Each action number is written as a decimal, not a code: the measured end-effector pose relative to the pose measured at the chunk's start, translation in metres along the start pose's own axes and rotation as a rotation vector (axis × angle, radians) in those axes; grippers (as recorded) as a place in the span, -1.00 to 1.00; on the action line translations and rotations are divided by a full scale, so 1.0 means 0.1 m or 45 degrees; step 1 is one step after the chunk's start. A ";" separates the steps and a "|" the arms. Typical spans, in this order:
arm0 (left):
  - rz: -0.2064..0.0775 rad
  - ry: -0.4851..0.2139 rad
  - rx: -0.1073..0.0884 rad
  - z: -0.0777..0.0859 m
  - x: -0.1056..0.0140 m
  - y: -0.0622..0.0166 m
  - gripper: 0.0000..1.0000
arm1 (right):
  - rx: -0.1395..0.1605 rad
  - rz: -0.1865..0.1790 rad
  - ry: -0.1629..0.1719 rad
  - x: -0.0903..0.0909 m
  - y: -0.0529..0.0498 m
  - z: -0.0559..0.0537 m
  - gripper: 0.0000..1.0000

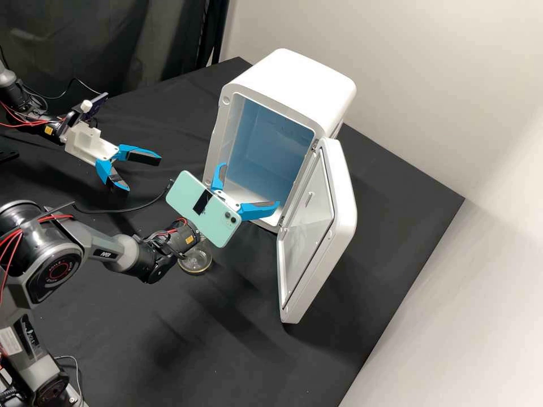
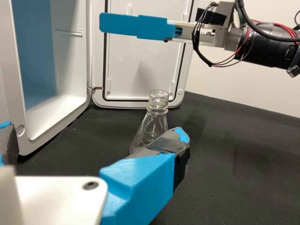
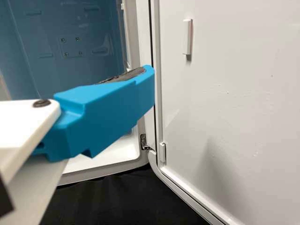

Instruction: Place the flask in the incubator

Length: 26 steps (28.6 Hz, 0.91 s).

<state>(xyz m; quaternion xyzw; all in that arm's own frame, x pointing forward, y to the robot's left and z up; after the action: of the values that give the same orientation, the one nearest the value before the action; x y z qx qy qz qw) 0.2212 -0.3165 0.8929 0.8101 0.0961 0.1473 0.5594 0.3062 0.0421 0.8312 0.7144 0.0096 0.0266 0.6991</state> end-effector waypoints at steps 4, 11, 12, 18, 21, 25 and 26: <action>0.003 0.007 0.006 -0.01 0.00 0.005 1.00 | 0.000 0.000 0.000 0.00 0.00 0.00 1.00; 0.004 0.009 0.006 -0.02 -0.01 0.007 1.00 | 0.002 0.000 0.000 0.00 0.00 0.00 1.00; 0.004 0.009 0.006 -0.02 -0.01 0.007 1.00 | 0.005 0.000 0.000 0.00 0.00 0.00 1.00; 0.004 0.009 0.033 -0.02 -0.01 0.007 1.00 | 0.008 0.001 0.001 -0.02 -0.01 0.01 1.00; 0.002 0.005 0.034 -0.01 0.00 0.004 1.00 | 0.010 -0.009 -0.006 -0.05 -0.04 0.03 1.00; 0.000 -0.001 0.034 0.00 0.00 -0.001 1.00 | 0.003 -0.013 -0.022 -0.14 -0.05 0.09 1.00; -0.002 -0.004 0.035 0.01 0.00 -0.003 1.00 | 0.003 -0.013 -0.022 -0.17 -0.04 0.10 1.00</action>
<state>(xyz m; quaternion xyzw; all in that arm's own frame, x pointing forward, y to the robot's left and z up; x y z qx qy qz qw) 0.2217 -0.3170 0.8923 0.8178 0.0977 0.1442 0.5485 0.2899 0.0315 0.8262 0.7153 0.0073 0.0169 0.6985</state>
